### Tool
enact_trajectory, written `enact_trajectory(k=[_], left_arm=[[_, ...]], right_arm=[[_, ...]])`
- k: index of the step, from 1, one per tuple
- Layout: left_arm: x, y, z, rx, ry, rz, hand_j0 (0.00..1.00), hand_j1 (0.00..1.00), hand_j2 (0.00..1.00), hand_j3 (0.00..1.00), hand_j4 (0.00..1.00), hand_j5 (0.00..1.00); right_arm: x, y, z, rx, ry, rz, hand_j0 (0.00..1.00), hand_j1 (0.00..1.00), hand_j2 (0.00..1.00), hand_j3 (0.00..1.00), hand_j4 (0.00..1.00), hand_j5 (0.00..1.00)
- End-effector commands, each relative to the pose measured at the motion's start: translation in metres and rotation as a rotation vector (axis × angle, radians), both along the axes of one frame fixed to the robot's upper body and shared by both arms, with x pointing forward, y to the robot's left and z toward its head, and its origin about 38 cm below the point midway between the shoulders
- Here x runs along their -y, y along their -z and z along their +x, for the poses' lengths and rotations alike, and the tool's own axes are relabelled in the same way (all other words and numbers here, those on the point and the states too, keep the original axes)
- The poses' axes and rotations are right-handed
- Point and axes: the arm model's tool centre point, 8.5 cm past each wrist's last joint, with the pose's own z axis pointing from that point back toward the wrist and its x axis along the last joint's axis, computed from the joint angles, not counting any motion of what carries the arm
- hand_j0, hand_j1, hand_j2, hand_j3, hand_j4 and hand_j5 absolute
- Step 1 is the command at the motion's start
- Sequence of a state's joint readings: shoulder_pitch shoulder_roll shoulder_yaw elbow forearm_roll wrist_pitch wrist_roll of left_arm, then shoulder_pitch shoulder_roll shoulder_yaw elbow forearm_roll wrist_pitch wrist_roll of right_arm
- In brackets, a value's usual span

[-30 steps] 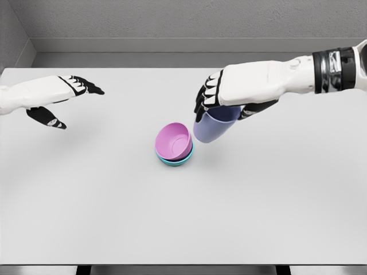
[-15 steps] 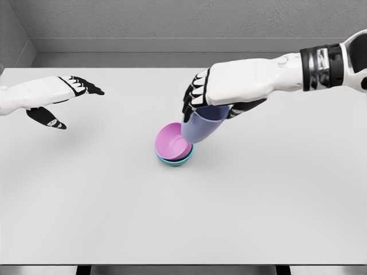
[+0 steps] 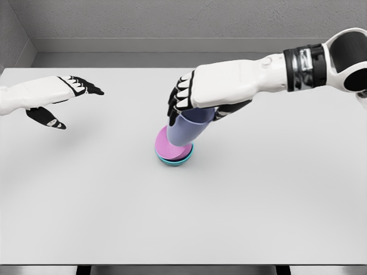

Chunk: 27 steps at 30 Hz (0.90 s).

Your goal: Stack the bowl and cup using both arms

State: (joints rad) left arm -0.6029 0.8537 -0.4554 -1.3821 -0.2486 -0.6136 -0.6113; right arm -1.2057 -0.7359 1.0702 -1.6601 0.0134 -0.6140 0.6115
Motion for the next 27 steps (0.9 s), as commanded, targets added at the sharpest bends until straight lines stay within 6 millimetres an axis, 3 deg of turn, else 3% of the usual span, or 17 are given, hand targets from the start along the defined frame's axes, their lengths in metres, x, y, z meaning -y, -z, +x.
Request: enact_trajectory(k=[1,6,17,27], left_arm=[[0.0,0.0,0.0,-0.002,-0.002,-0.006,1.0,1.0,1.0,1.0,1.0,1.0],[-0.001,-0.001,0.0,-0.001,-0.003,-0.005,1.0,1.0,1.0,1.0,1.0,1.0],[-0.002,-0.001,0.0,-0.002,-0.005,-0.004,1.0,1.0,1.0,1.0,1.0,1.0],[-0.001,-0.001,0.0,-0.001,-0.003,-0.005,1.0,1.0,1.0,1.0,1.0,1.0]], right_arm=[[-0.002,0.0,0.0,-0.007,-0.002,0.007,0.72,0.72,0.72,0.72,0.72,0.72],[-0.014,0.003,0.0,-0.015,-0.024,0.012,0.72,0.72,0.72,0.72,0.72,0.72],[-0.015,0.009,0.011,-0.033,0.0,0.007,0.72,0.72,0.72,0.72,0.72,0.72],[-0.029,0.013,0.013,-0.042,-0.012,0.005,0.72,0.72,0.72,0.72,0.72,0.72]])
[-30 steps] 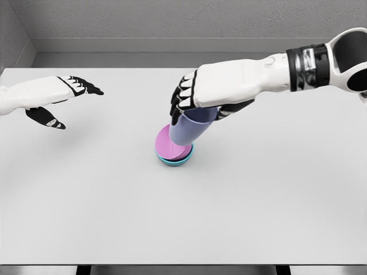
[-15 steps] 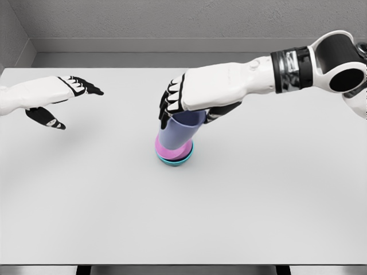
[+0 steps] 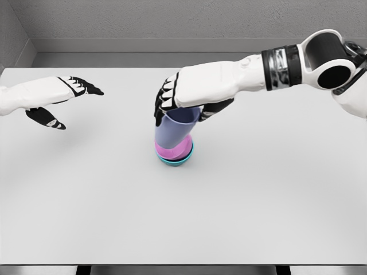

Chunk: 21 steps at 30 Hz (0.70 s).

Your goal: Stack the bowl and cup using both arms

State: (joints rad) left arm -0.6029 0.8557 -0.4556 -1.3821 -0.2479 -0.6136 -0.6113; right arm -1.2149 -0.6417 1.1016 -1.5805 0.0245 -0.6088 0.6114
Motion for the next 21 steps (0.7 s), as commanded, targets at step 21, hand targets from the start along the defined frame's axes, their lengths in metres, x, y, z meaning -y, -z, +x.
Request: enact_trajectory(k=[21], left_arm=[[0.0,0.0,0.0,-0.002,-0.003,-0.008,1.0,1.0,1.0,1.0,1.0,1.0]], right_arm=[[-0.015,0.0,0.01,-0.006,0.007,-0.018,0.72,0.72,0.72,0.72,0.72,0.72]])
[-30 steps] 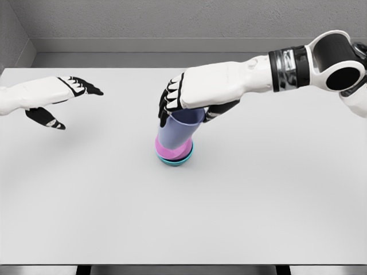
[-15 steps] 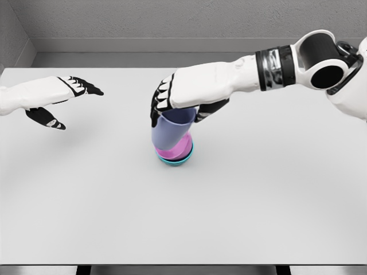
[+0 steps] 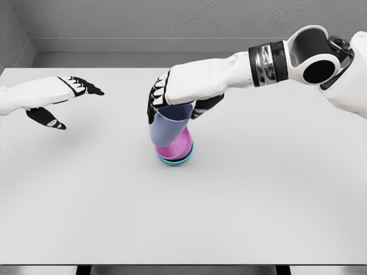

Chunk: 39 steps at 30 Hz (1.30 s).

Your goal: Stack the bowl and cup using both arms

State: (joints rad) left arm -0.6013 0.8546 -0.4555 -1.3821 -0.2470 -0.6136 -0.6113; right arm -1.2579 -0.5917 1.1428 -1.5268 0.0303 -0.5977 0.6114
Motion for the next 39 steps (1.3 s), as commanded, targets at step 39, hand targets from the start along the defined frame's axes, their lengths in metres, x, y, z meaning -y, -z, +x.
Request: enact_trajectory(k=[39], left_arm=[[-0.001,0.0,0.001,-0.002,-0.006,-0.008,1.0,1.0,1.0,1.0,1.0,1.0]], right_arm=[[-0.006,0.021,0.01,-0.015,0.046,-0.093,0.72,0.72,0.72,0.72,0.72,0.72]])
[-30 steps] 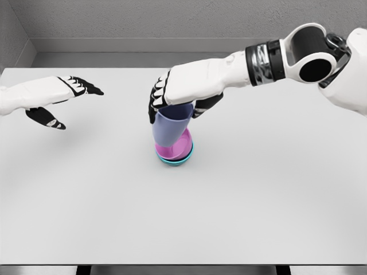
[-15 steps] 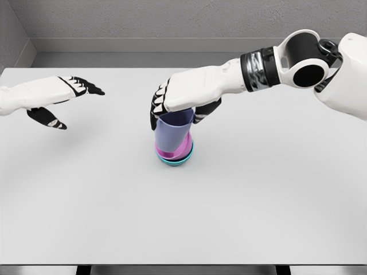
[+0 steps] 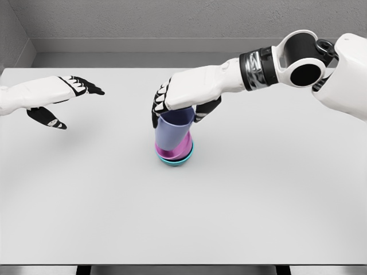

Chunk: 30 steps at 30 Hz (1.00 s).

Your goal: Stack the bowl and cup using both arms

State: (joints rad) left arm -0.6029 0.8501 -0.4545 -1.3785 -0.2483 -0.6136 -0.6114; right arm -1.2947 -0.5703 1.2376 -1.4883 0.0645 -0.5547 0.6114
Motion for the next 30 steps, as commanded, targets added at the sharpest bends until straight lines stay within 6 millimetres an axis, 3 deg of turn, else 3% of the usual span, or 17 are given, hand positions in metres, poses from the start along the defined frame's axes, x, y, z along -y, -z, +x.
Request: enact_trajectory(k=[1,30], left_arm=[[-0.001,0.0,0.0,-0.002,-0.005,-0.006,1.0,1.0,1.0,1.0,1.0,1.0],[-0.002,0.0,0.0,-0.003,-0.006,-0.006,1.0,1.0,1.0,1.0,1.0,1.0]], right_arm=[[0.0,0.0,0.001,-0.005,0.006,0.003,0.72,0.72,0.72,0.72,0.72,0.72],[0.0,0.012,0.007,-0.016,0.02,-0.027,0.72,0.72,0.72,0.72,0.72,0.72]])
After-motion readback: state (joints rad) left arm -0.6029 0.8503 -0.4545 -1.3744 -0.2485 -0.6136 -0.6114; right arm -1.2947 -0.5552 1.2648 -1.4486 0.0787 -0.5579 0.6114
